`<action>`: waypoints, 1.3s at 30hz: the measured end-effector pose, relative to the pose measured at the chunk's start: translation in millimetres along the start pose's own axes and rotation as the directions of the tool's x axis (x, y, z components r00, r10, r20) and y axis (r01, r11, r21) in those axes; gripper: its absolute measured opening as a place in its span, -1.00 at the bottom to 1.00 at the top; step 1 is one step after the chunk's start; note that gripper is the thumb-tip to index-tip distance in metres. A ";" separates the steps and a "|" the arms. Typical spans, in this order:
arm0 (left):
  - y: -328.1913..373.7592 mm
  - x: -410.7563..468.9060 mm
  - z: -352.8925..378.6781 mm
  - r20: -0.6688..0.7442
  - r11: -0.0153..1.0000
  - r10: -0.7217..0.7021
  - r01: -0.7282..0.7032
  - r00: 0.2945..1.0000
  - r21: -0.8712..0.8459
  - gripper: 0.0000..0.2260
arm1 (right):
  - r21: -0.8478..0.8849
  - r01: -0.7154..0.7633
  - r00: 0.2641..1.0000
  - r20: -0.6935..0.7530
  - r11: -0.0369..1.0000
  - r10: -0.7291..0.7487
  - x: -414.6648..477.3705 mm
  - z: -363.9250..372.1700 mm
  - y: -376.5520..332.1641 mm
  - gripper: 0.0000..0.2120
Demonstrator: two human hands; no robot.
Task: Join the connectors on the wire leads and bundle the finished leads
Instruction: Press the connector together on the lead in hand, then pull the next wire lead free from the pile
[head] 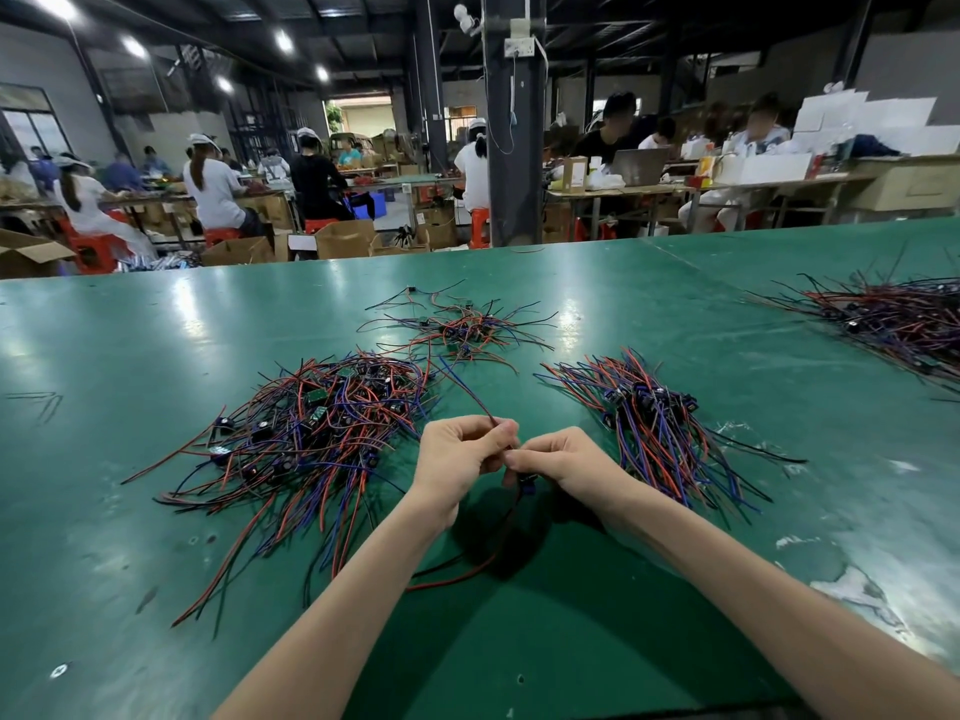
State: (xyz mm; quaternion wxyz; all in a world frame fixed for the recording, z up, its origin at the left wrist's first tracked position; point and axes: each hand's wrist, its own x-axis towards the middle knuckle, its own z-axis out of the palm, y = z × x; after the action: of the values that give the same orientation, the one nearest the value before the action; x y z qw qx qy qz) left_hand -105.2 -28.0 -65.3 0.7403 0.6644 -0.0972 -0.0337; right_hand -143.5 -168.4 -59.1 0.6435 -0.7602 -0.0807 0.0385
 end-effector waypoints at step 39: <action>23.4 13.0 -30.4 -0.181 0.975 -0.070 0.029 0.981 -0.222 -0.85 | -0.064 -0.016 0.908 0.416 0.998 0.041 -8.8 -3.9 -7.8 -0.74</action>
State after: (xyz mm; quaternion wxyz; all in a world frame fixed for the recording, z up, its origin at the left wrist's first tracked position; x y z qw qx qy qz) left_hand -88.7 2.1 -43.8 0.8134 0.5816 -0.0062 0.0002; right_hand -152.1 -172.5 -51.1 0.5882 -0.7541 -0.2062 0.2070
